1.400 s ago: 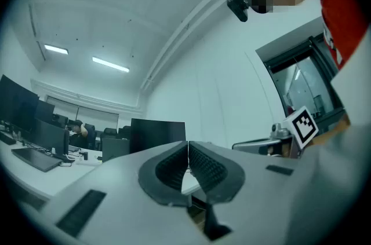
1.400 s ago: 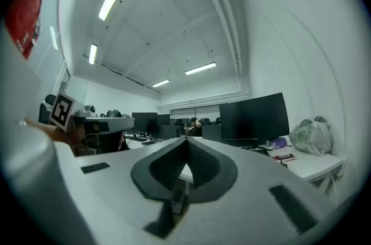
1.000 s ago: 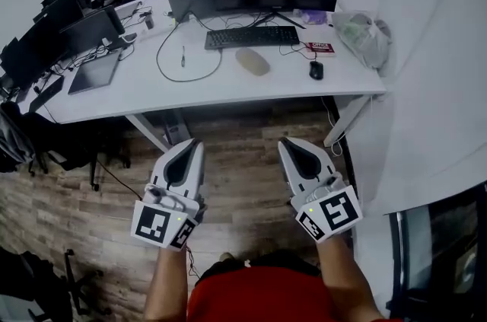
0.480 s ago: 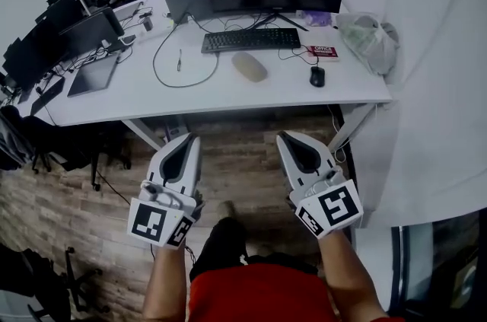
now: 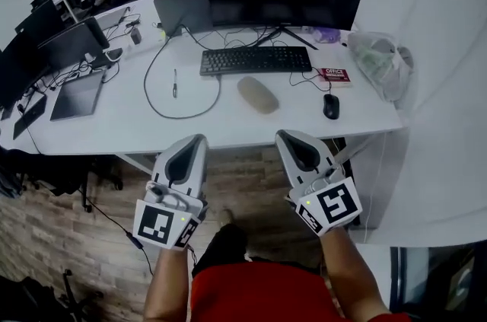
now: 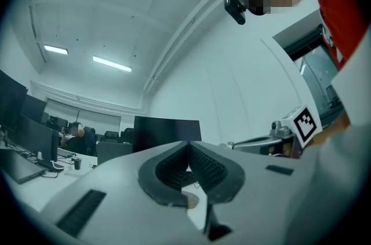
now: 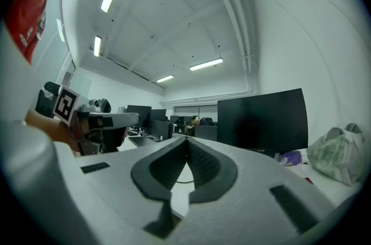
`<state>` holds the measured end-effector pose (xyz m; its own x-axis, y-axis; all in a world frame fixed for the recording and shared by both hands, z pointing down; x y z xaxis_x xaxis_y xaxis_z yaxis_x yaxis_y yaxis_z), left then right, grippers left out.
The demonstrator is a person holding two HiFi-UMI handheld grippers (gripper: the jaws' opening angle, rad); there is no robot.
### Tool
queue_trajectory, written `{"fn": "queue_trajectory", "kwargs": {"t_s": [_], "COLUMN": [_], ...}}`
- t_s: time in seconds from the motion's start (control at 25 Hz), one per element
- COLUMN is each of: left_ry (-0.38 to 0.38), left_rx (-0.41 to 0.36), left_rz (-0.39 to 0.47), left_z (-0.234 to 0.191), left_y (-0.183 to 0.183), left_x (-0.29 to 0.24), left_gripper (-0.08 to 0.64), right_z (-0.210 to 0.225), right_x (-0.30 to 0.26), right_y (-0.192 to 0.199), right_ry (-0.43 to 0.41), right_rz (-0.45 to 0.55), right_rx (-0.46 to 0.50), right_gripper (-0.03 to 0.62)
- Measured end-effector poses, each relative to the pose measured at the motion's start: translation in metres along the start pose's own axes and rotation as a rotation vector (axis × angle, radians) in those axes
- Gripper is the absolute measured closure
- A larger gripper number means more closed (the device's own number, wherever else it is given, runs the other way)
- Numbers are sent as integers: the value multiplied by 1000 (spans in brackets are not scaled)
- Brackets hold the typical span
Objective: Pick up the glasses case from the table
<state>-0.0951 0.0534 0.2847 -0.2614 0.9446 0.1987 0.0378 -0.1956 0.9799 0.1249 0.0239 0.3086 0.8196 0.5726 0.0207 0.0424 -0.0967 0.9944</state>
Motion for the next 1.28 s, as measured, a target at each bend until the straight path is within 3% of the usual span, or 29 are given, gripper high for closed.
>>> {"fn": "queue_trajectory", "kwargs": {"t_s": [0.44, 0.64, 1.28], "left_ry": [165, 178, 70], "left_rx": [62, 85, 94], "left_rz": [-65, -81, -155], "left_z": [-87, -105, -112], "left_y": [52, 71, 104], "left_x": [-124, -154, -194], "left_gripper": [549, 549, 549], "right_z": [73, 93, 158], "right_x": [-123, -151, -200], "right_y": [37, 63, 157], "right_ry": [111, 129, -30], "right_rz": [-131, -227, -569], "right_rx": [-12, -8, -118], "right_gripper": [586, 581, 213]}}
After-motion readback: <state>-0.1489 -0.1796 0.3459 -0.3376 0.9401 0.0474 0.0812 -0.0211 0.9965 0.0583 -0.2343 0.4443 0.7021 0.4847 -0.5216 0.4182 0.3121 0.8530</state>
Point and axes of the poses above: the fingertips, and each gripper's own axes: x backward along the fingers, z to its right, y out of its underside, the point moved 8 cm from there along x, backward along the fingers, and after that the axes turned 13 degrees about -y, right-handed, at the moved point
